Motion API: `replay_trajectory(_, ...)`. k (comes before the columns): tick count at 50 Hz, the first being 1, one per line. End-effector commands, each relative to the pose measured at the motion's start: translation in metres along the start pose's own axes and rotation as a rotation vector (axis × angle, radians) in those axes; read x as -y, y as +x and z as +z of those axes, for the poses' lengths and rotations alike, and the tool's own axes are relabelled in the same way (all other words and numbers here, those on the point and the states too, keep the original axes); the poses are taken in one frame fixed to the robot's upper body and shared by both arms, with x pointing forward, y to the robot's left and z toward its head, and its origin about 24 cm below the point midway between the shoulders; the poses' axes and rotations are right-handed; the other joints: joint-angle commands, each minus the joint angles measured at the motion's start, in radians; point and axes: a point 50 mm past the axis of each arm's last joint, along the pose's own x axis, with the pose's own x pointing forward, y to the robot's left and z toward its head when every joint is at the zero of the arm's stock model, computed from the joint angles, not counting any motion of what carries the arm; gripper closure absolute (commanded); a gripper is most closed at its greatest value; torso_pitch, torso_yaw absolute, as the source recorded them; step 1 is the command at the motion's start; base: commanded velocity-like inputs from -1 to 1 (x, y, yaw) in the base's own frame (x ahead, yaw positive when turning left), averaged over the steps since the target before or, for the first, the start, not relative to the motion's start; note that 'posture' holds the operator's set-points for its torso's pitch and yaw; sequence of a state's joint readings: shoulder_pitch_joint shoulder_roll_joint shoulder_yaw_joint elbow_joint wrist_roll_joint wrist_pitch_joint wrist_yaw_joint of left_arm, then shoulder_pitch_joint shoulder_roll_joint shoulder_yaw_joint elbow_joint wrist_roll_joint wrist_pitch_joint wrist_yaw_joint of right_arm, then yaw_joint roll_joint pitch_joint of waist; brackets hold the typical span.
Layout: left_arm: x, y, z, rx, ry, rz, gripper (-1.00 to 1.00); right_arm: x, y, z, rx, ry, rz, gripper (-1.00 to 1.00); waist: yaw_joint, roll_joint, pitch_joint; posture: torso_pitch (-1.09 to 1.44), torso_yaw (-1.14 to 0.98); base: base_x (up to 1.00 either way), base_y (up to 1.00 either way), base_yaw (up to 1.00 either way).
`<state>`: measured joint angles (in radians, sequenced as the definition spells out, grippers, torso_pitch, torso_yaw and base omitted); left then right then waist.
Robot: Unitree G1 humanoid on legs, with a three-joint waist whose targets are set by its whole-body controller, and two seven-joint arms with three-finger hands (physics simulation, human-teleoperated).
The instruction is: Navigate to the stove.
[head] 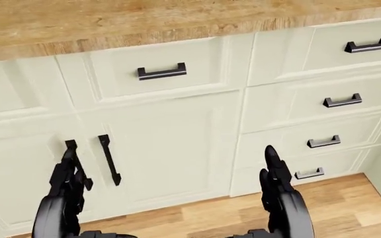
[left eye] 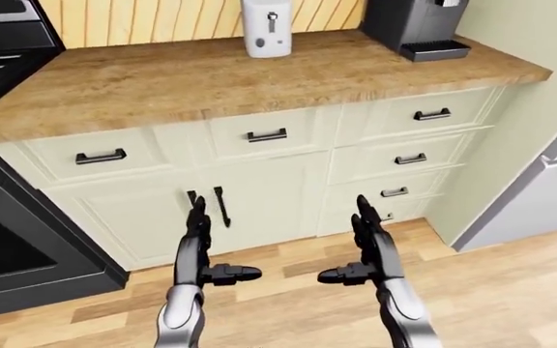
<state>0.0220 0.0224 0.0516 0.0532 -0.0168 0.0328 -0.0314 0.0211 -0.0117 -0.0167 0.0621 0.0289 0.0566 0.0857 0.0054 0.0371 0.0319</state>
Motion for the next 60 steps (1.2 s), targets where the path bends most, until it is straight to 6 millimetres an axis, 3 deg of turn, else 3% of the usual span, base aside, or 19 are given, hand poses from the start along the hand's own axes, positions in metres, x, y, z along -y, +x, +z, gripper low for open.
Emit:
replay_trajectory(1, 0.0062, 0.0043, 0.0208, 0.106, -0.002, -0.027, -1.0, 0.0043, 0.0033, 0.0209, 0.107, -0.011, -0.015, -1.0, -0.005, -0.005, -0.016, 0.0, 0.0, 0.0, 0.15, 0.0)
replay_trajectory(6, 0.0062, 0.0043, 0.0208, 0.106, -0.002, -0.027, -1.0, 0.0042, 0.0028, 0.022, 0.11, -0.007, -0.016, -1.0, -0.005, -0.054, -0.012, 0.0, 0.0, 0.0, 0.15, 0.0)
replay_trajectory(9, 0.0062, 0.0043, 0.0208, 0.106, -0.002, -0.027, -1.0, 0.0044, 0.002, 0.0229, 0.112, -0.005, -0.016, -1.0, -0.009, -0.124, -0.025, 0.0, 0.0, 0.0, 0.15, 0.0)
replay_trajectory(10, 0.0062, 0.0043, 0.0208, 0.106, -0.002, -0.027, -1.0, 0.0047, 0.0022, 0.0226, 0.112, -0.004, -0.016, -1.0, -0.019, -0.088, -0.015, 0.0, 0.0, 0.0, 0.14, 0.0)
replay_trajectory(14, 0.0062, 0.0043, 0.0208, 0.106, -0.002, -0.027, -1.0, 0.0047, 0.0021, 0.0224, 0.113, -0.003, -0.016, -1.0, -0.015, -0.087, -0.023, 0.0, 0.0, 0.0, 0.14, 0.0)
replay_trajectory(19, 0.0062, 0.0043, 0.0208, 0.106, -0.002, -0.027, -1.0, 0.0047, 0.002, 0.0224, 0.113, -0.003, -0.016, -1.0, -0.013, -0.036, -0.009, 0.0, 0.0, 0.0, 0.15, 0.0)
replay_trajectory(21, 0.0062, 0.0043, 0.0208, 0.106, -0.002, -0.027, -1.0, 0.0047, 0.0021, 0.0225, 0.113, -0.002, -0.016, -1.0, -0.015, 0.005, -0.01, 0.0, 0.0, 0.0, 0.15, 0.0)
replay_trajectory(23, 0.0062, 0.0043, 0.0208, 0.106, -0.002, -0.027, -1.0, 0.0047, 0.0024, 0.0221, 0.113, -0.003, -0.016, -1.0, -0.009, 0.079, -0.032, 0.0, 0.0, 0.0, 0.15, 0.0)
replay_trajectory(24, 0.0062, 0.0043, 0.0208, 0.106, -0.002, -0.027, -1.0, 0.0046, 0.0023, 0.0221, 0.113, -0.004, -0.016, -1.0, -0.001, 0.018, -0.016, 0.0, 0.0, 0.0, 0.15, 0.0)
replay_trajectory(25, 0.0062, 0.0043, 0.0208, 0.106, -0.002, -0.027, -1.0, 0.0045, 0.0021, 0.0223, 0.113, -0.004, -0.016, -1.0, -0.005, 0.035, -0.016, 0.0, 0.0, 0.0, 0.14, 0.0)
replay_trajectory(31, 0.0062, 0.0043, 0.0208, 0.106, -0.002, -0.027, -1.0, 0.0041, 0.002, 0.0224, 0.109, -0.008, -0.015, -1.0, -0.002, -0.017, -0.013, 0.0, 0.0, 0.0, 0.15, 0.0)
replay_trajectory(35, 0.0062, 0.0043, 0.0208, 0.106, -0.002, -0.027, -1.0, 0.0039, 0.002, 0.0227, 0.108, -0.01, -0.016, -1.0, -0.003, -0.068, -0.011, 0.0, 0.0, 0.0, 0.15, 0.0)
replay_trajectory(37, 0.0062, 0.0043, 0.0208, 0.106, -0.002, -0.027, -1.0, 0.0042, 0.0031, 0.0213, 0.107, -0.011, -0.016, -1.0, -0.006, -0.12, -0.022, 0.0, 0.0, 0.0, 0.15, 0.0)
replay_trajectory(47, 0.0062, 0.0043, 0.0208, 0.106, -0.002, -0.027, -1.0, 0.0045, 0.0021, 0.0234, 0.111, -0.004, -0.017, -1.0, -0.012, -0.038, -0.009, 0.0, 0.0, 0.0, 0.15, 0.0)
replay_trajectory(49, 0.0062, 0.0043, 0.0208, 0.106, -0.002, -0.027, -1.0, 0.005, 0.0026, 0.0223, 0.111, -0.003, -0.017, -1.0, -0.014, 0.0, -0.009, 0.0, 0.0, 0.0, 0.14, 0.0)
replay_trajectory(51, 0.0062, 0.0043, 0.0208, 0.106, -0.002, -0.027, -1.0, 0.0051, 0.0024, 0.0223, 0.112, -0.002, -0.017, -1.0, -0.01, 0.072, -0.03, 0.0, 0.0, 0.0, 0.15, 0.0)
replay_trajectory(52, 0.0062, 0.0043, 0.0208, 0.106, -0.002, -0.027, -1.0, 0.0052, 0.0025, 0.0222, 0.112, -0.001, -0.017, -1.0, -0.002, 0.022, -0.019, 0.0, 0.0, 0.0, 0.15, 0.0)
replay_trajectory(54, 0.0062, 0.0043, 0.0208, 0.106, -0.002, -0.027, -1.0, 0.005, 0.002, 0.0231, 0.112, 0.0, -0.017, -1.0, -0.001, 0.026, -0.016, 0.0, 0.0, 0.0, 0.14, 0.0)
replay_trajectory(60, 0.0062, 0.0043, 0.0208, 0.106, -0.002, -0.027, -1.0, 0.0048, 0.0016, 0.0232, 0.116, 0.001, -0.017, -1.0, -0.002, -0.028, -0.013, 0.0, 0.0, 0.0, 0.14, 0.0)
